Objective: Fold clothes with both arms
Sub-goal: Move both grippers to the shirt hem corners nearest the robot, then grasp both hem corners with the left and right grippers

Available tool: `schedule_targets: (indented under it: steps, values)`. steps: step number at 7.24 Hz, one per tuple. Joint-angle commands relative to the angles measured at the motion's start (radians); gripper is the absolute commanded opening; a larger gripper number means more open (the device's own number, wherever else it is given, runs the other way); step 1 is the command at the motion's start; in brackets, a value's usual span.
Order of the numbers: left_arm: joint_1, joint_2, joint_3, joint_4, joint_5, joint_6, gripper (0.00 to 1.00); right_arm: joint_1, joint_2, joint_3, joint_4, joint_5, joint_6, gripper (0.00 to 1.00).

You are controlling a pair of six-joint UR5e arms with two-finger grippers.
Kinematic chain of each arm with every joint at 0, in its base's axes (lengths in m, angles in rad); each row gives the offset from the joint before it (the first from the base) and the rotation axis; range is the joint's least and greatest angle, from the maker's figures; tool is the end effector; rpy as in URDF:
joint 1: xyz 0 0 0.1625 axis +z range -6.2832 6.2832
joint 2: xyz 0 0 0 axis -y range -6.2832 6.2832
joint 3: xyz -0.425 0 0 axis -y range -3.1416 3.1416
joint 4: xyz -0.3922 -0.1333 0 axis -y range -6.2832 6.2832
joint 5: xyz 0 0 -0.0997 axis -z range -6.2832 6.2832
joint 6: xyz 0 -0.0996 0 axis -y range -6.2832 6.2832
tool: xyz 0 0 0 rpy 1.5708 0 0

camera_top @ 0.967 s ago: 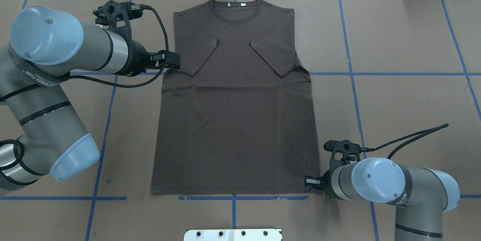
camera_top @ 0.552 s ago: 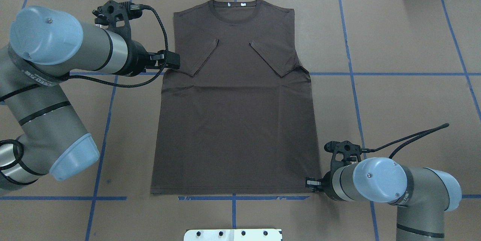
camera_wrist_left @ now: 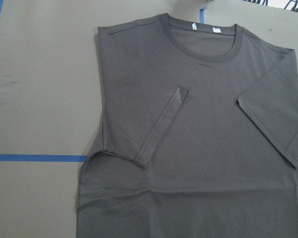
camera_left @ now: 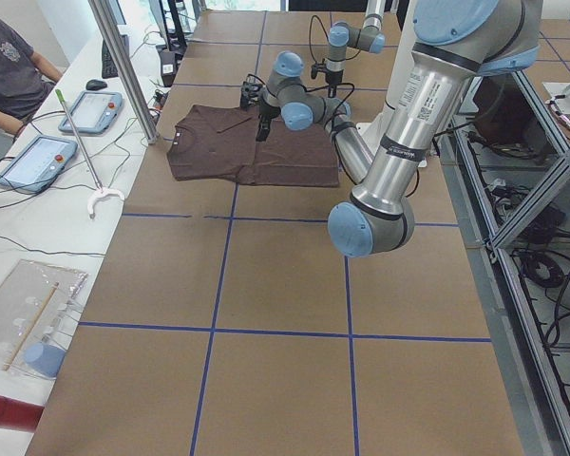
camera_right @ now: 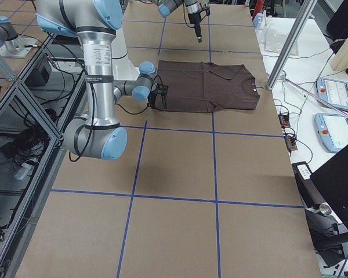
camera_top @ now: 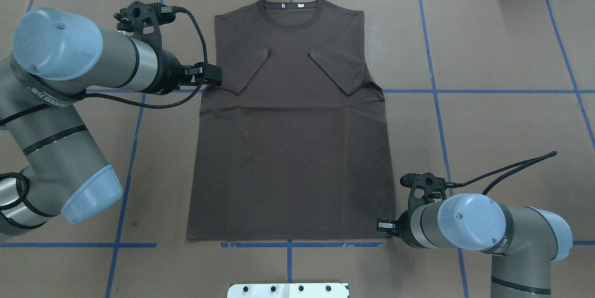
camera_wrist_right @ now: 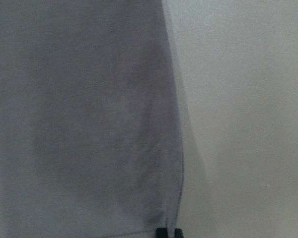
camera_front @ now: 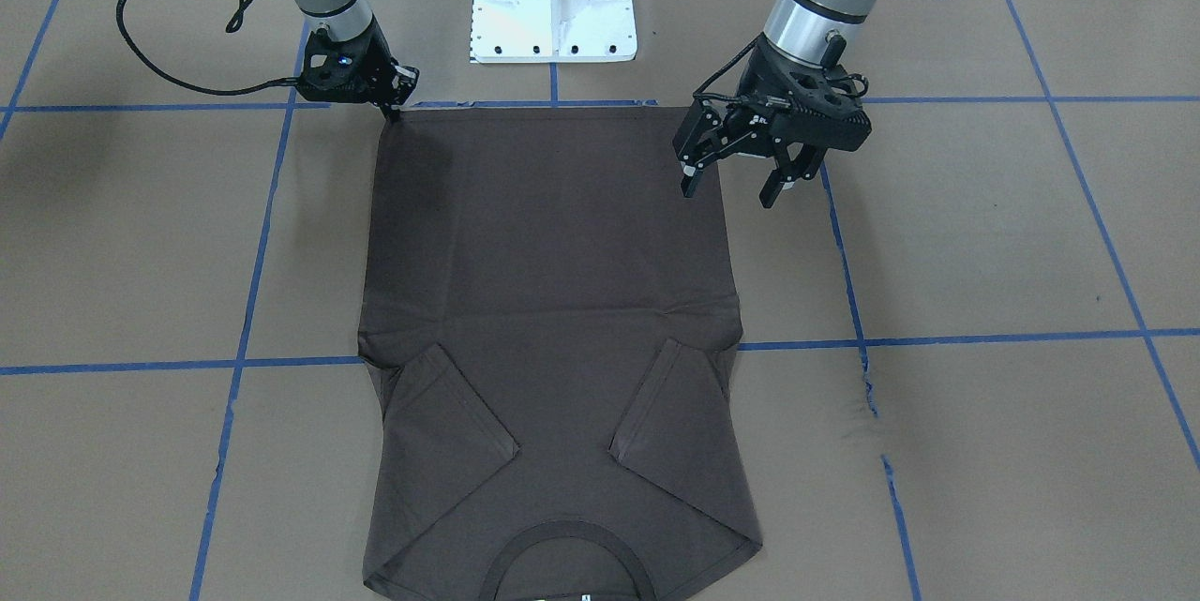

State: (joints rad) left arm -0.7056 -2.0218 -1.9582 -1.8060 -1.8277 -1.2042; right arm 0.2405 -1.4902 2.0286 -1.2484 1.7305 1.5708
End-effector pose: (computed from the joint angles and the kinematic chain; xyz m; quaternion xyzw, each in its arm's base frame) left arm 0.3713 -0.4581 0.2117 0.1644 0.4923 -0.0792 0.8511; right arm -0.4678 -0.2357 0.3735 -0.0221 -0.4216 0.0756 0.9034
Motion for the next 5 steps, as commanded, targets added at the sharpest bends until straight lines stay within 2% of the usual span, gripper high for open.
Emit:
schedule_targets:
  steps: [1,2,3,4,5]
  values:
    - [0.014,0.093,-0.055,-0.001,-0.013,-0.084,1.0,0.031,0.002,0.036,0.0,0.001,-0.014,0.0]
    - [0.065,0.141,-0.088,-0.003,-0.01,-0.229,1.0,0.052,0.004,0.05,0.004,0.001,-0.017,0.0]
    - [0.156,0.179,-0.096,-0.004,0.04,-0.388,1.0,0.052,0.013,0.071,0.004,0.001,-0.034,0.0]
    - [0.255,0.198,-0.091,0.01,0.138,-0.47,1.0,0.057,0.028,0.074,0.004,0.001,-0.046,0.0]
    - [0.324,0.225,-0.093,0.016,0.18,-0.554,1.0,0.063,0.033,0.076,0.004,0.003,-0.055,0.0]
